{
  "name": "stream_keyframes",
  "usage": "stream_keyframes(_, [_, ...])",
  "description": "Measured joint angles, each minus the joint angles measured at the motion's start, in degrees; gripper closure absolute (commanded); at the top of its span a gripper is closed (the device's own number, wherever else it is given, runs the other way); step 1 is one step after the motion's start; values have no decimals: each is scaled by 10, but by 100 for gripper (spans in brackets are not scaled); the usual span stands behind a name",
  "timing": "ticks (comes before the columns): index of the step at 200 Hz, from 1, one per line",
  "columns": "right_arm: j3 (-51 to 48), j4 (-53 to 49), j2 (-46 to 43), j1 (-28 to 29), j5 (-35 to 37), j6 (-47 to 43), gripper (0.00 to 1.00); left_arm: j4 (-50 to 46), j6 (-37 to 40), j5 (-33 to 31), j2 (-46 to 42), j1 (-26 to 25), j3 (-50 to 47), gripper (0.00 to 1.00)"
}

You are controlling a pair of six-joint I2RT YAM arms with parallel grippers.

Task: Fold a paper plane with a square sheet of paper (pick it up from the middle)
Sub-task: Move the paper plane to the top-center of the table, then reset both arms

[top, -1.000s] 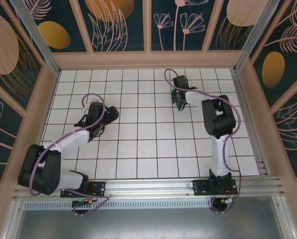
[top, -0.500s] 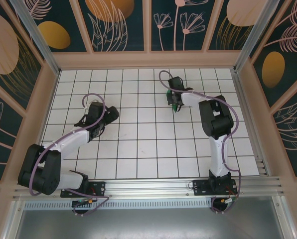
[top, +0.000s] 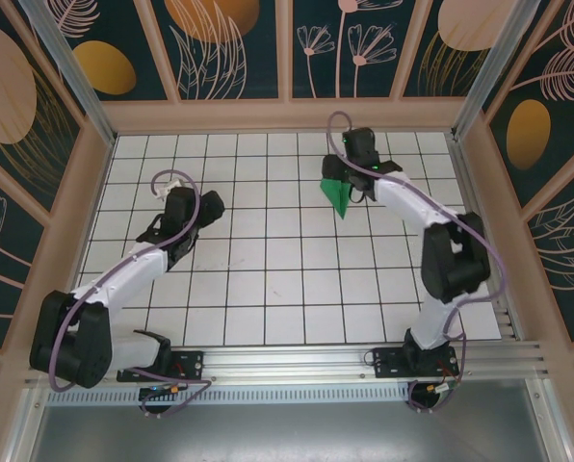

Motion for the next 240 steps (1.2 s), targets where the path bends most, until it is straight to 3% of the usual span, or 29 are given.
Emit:
stream_keyframes(14, [-48, 38, -64, -11, 12, 2, 9, 3, 15, -31, -20, 3, 0, 2])
stream_keyframes(29, [-100, 73, -118, -31, 33, 7, 2, 20, 40, -71, -49, 8, -6, 2])
stream_keyframes(69, [-213, 130, -165, -95, 129, 5, 1, 137, 115, -174, -138, 26, -108, 1])
stream_keyframes(109, [-335, 180, -186, -142, 203, 17, 1, 261, 212, -226, -153, 44, -220, 2])
stream_keyframes(152, [-467, 297, -220, -205, 209, 8, 1, 382, 287, -192, -115, 70, -277, 2])
stream_keyframes(193, [-560, 447, -222, -207, 164, -39, 1, 513, 331, -120, -35, 100, -320, 1])
stream_keyframes(240, [-603, 601, -208, -208, 107, -82, 1, 632, 357, -40, 14, 135, -325, 2])
